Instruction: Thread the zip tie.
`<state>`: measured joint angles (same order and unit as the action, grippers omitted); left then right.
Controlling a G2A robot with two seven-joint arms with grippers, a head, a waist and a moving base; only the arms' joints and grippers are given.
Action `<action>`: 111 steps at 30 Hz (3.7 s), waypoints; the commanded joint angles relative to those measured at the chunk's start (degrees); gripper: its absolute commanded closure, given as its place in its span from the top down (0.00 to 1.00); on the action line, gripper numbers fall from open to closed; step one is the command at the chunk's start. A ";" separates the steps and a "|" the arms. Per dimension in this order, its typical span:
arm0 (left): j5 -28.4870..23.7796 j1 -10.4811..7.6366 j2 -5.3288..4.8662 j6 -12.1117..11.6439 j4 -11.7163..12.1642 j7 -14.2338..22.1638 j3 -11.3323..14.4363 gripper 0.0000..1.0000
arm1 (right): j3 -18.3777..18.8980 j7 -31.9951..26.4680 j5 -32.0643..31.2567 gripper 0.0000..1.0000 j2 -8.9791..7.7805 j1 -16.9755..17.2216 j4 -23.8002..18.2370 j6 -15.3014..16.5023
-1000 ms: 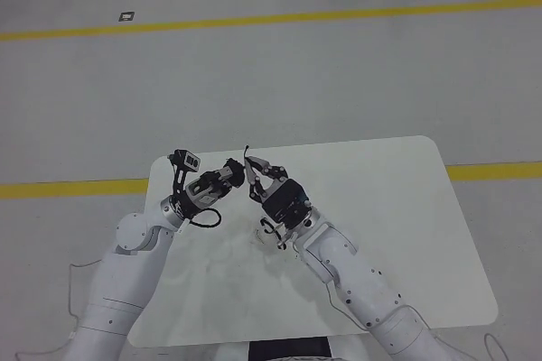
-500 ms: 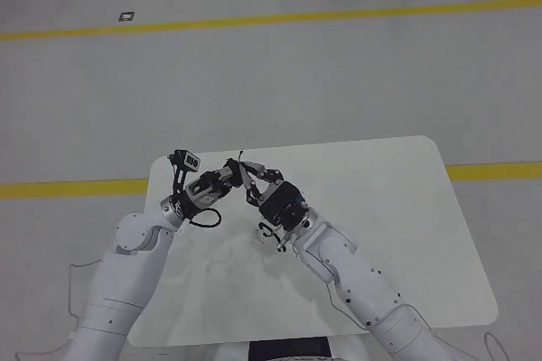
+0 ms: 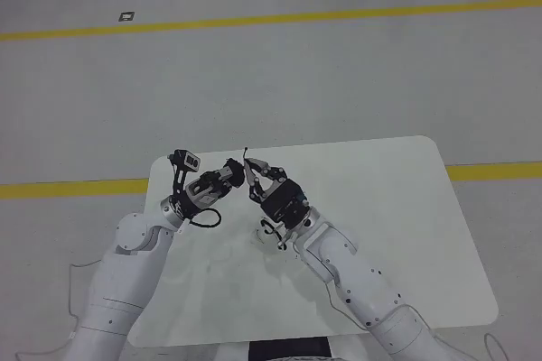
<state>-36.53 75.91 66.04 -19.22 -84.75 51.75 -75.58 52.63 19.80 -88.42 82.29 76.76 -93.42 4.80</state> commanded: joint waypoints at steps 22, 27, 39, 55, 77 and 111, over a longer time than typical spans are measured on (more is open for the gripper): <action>-0.33 1.06 -0.54 0.31 -1.74 -1.11 0.28 0.00 | 0.28 -0.99 -1.17 0.00 0.06 0.83 -0.28 -1.30; -0.44 0.81 -0.60 0.38 -1.75 -1.04 0.57 0.00 | 0.34 -1.86 -1.22 0.00 0.00 0.90 -0.16 -0.42; -0.80 0.61 -0.79 0.15 -1.55 -1.11 0.89 0.00 | 0.35 -2.79 -1.25 0.00 0.01 0.82 0.10 0.13; -0.82 0.47 -1.06 0.10 -1.27 -1.38 1.18 0.00 | 0.75 -2.72 -0.88 0.97 0.07 0.62 -0.66 -0.23; -0.16 0.71 -1.50 -0.14 -1.67 -1.50 1.38 0.00 | 1.03 -3.07 1.29 0.13 0.30 -0.40 -1.91 1.05; -0.49 2.07 -2.12 -0.26 -3.95 -1.31 0.99 0.00 | 0.79 -3.13 0.49 0.00 0.28 1.06 -2.18 0.45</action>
<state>-37.00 77.92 63.93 -19.48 -88.56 50.42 -74.59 53.47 16.68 -87.96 82.56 77.78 -95.60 5.27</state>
